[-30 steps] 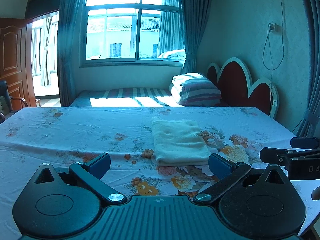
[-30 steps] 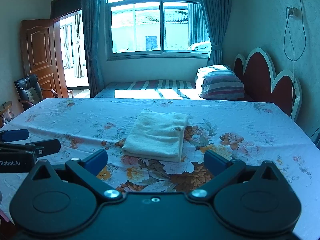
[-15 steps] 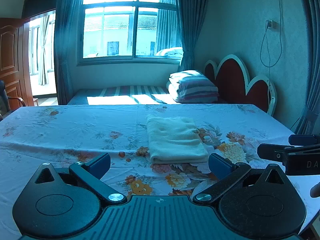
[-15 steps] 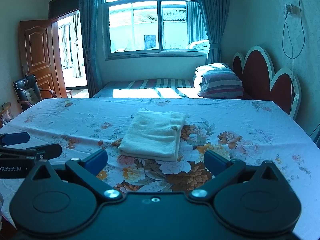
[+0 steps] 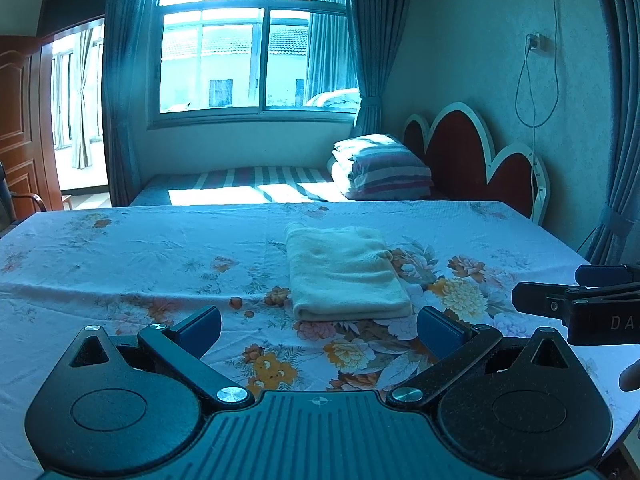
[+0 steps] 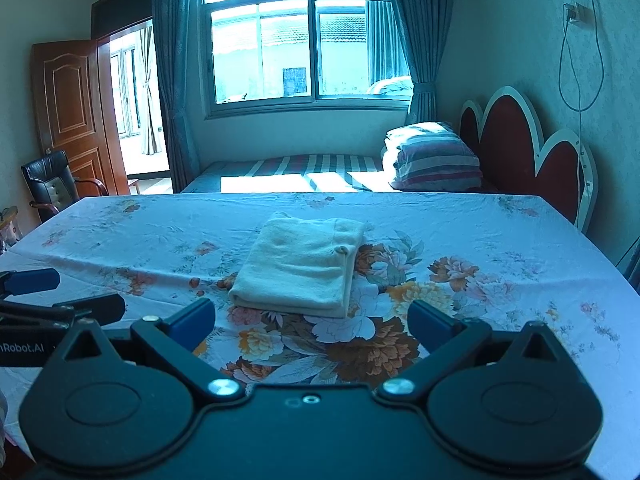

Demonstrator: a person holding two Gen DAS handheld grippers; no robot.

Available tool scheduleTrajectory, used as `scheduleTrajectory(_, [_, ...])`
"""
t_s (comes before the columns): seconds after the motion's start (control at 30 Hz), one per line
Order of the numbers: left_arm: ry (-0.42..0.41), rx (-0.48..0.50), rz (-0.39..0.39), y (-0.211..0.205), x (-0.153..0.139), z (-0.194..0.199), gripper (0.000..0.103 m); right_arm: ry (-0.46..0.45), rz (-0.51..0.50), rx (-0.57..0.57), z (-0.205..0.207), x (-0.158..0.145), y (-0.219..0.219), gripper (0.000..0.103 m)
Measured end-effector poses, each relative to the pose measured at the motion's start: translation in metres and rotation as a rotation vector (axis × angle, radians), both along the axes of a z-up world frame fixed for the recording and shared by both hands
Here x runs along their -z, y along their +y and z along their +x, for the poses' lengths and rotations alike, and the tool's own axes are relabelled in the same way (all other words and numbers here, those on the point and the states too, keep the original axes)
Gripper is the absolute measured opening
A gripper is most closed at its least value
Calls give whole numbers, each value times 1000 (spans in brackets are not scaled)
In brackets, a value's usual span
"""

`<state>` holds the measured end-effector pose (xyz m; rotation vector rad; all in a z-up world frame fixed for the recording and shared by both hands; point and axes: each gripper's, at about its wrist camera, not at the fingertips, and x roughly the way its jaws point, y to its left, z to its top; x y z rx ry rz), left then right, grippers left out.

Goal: Fold small clothes

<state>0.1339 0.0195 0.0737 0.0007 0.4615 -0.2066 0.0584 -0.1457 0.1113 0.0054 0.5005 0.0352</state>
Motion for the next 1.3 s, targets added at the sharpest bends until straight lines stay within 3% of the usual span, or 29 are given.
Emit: scheduleTrajectory(1.3, [-8, 27, 10, 0, 6, 9, 103, 7, -7, 10, 5, 5, -3, 103])
